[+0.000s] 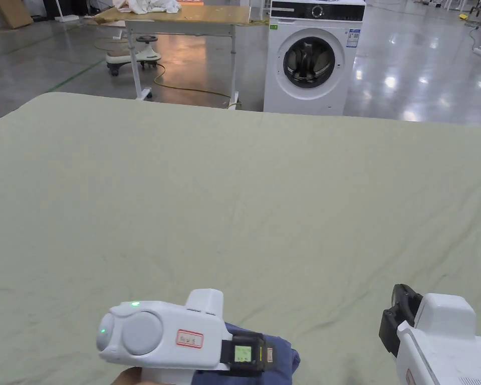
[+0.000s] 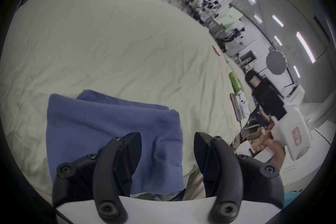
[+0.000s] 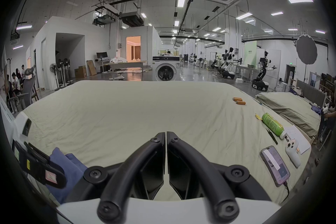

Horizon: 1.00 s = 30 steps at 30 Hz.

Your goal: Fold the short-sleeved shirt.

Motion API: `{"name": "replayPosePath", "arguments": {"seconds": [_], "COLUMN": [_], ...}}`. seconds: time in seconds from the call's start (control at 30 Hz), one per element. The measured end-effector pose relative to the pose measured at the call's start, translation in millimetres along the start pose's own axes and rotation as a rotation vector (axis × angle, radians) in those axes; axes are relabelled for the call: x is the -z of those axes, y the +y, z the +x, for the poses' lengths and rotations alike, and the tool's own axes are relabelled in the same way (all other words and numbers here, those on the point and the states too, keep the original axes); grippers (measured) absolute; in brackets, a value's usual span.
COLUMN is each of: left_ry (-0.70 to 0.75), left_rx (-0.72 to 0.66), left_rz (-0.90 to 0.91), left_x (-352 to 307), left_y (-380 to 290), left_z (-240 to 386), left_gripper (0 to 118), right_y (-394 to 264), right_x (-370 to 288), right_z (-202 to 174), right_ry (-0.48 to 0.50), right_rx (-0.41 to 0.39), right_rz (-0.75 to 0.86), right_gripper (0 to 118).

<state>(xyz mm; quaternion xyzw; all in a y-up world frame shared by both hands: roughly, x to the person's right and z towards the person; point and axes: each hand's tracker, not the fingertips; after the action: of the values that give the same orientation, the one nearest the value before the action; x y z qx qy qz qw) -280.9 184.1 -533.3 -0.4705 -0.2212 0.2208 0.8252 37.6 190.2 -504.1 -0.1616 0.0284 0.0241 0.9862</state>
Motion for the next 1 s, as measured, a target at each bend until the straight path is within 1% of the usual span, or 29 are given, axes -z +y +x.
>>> {"name": "replayPosePath", "arguments": {"seconds": [0.03, 0.1, 0.13, 0.17, 0.23, 0.4, 0.43, 0.57, 0.7, 0.77, 0.87, 1.0], "left_ry": [-0.024, -0.047, -0.048, -0.053, -0.06, -0.069, -0.058, -0.097, -0.07, -0.021, 0.137, 0.34], "left_rx": [-0.018, -0.066, -0.069, -0.059, -0.049, -0.056, -0.039, -0.047, 0.052, 0.088, 0.18, 0.268], "left_rz": [0.014, 0.002, -0.017, -0.046, -0.111, -0.09, -0.072, -0.055, 0.001, 0.09, 0.272, 0.527], "left_x": [0, 6, 15, 26, 47, 75, 76, 61, 29, 9, -19, -50], "left_y": [-2, -7, -10, -15, -26, -44, -46, -44, -30, -19, -6, 5], "left_z": [-7, -18, -21, -23, -25, -35, -36, -39, -33, -32, -29, -25], "left_gripper": [58, 38, 25, 16, 16, 11, 8, 6, 6, 5, 2, 1], "right_y": [-1, -1, -2, -2, -4, -5, -5, -4, 0, 3, 7, 16], "right_x": [0, 0, 1, 1, 3, 3, 3, 4, 6, 8, 11, 14], "right_z": [1, 1, 1, 0, -2, -5, -6, -8, -12, -15, -21, -28], "right_ry": [-0.002, -0.003, -0.002, -0.001, 0.002, 0.007, 0.009, 0.016, 0.023, 0.026, 0.03, 0.021], "right_rx": [0.002, 0.006, 0.008, 0.01, 0.011, 0.011, 0.011, 0.005, 0.0, -0.004, -0.004, 0.0], "right_rz": [0.0, -0.002, -0.004, -0.006, -0.012, -0.011, -0.011, -0.008, 0.004, 0.014, 0.034, 0.071], "right_gripper": [1, 1, 1, 1, 1, 1, 1, 1, 1, 1, 1, 1]}}
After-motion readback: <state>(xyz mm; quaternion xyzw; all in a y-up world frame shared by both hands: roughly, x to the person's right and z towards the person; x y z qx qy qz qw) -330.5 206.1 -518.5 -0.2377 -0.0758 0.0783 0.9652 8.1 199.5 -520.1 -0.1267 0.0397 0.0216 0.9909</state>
